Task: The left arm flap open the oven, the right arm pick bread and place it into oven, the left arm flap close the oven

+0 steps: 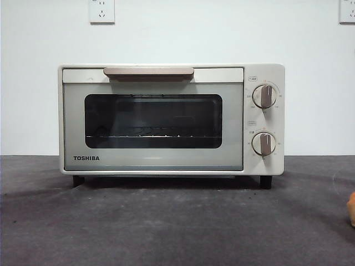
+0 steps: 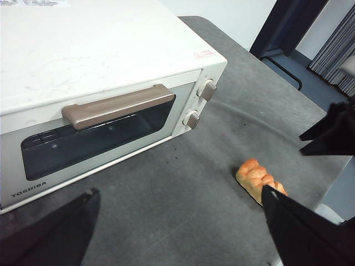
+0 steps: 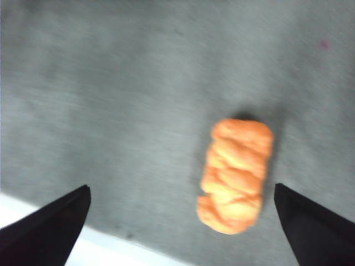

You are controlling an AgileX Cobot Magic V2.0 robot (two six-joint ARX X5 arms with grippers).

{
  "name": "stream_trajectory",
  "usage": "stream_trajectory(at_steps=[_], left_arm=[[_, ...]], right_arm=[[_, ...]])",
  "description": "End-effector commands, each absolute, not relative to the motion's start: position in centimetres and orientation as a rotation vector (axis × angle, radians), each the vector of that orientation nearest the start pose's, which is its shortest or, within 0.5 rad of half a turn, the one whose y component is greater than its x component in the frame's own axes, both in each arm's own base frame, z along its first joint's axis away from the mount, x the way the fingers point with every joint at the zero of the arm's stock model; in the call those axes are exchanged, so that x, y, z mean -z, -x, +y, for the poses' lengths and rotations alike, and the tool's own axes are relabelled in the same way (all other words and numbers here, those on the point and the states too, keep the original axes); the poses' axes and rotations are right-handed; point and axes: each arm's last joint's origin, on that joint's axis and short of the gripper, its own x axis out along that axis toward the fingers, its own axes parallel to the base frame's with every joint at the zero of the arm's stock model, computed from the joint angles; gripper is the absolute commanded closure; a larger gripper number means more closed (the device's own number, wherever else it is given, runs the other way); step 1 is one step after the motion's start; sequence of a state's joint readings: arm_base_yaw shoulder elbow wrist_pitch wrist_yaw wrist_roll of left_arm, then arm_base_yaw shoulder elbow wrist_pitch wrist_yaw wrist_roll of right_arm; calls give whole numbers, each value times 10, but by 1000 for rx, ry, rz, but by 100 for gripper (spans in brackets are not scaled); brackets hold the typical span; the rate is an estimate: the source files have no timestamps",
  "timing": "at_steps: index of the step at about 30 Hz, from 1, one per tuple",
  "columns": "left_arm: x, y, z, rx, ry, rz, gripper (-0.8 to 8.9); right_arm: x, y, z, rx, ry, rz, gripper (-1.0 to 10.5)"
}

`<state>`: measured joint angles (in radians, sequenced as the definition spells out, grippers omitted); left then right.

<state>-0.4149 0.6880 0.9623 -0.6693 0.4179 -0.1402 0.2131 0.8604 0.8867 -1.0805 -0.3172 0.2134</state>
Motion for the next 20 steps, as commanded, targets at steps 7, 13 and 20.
stream_trajectory(at_steps=[7, 13, 20], left_arm=[[-367, -107, -61, 806, 111, 424, 347], [-367, -107, -61, 806, 111, 425, 347], [-367, -107, -60, 806, 111, 425, 347]], right_arm=[[-250, -162, 53, -327, -171, 1286, 393], [-229, -177, 61, -232, -81, 1392, 393], [-206, -197, 70, -224, -64, 1455, 413]])
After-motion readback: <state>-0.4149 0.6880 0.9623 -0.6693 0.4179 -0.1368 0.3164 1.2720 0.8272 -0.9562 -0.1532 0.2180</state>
